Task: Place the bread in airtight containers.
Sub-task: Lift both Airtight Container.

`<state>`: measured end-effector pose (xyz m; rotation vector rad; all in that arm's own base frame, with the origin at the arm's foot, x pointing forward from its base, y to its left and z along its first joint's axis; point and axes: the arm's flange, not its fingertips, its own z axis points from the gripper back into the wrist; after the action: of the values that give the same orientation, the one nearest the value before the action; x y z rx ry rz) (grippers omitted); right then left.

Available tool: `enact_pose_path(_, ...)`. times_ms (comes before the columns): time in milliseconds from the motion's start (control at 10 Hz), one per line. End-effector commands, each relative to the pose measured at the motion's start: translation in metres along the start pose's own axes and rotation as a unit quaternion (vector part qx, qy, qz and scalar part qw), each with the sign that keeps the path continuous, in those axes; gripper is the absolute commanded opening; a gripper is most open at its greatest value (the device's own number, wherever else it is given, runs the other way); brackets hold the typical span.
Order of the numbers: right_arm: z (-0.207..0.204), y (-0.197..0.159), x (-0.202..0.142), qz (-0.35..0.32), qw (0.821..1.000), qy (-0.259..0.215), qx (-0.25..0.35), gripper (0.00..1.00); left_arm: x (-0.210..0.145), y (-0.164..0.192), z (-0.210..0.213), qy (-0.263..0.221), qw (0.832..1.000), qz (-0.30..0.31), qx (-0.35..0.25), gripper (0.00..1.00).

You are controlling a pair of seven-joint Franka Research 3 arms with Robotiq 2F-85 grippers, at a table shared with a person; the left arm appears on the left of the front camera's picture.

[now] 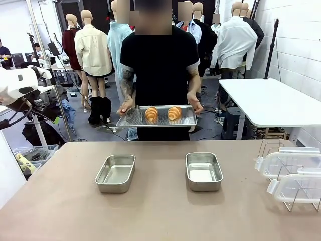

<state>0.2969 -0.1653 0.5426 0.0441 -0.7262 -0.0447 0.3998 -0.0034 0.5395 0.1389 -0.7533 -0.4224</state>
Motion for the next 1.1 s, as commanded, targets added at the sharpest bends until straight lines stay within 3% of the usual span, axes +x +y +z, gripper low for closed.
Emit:
enact_pose_path(0,-0.0017,-0.0011,-0.0016,0.005,1.0,-0.001,0.007,1.0,-0.0016,0.0009,0.0017,0.001,1.0,0.001,0.0,1.0)
enact_pose_path(1000,-0.0017,-0.0011,-0.0016,0.005,1.0,-0.001,0.007,1.0,-0.0016,0.0009,0.0017,0.001,1.0,0.001,0.0,1.0)
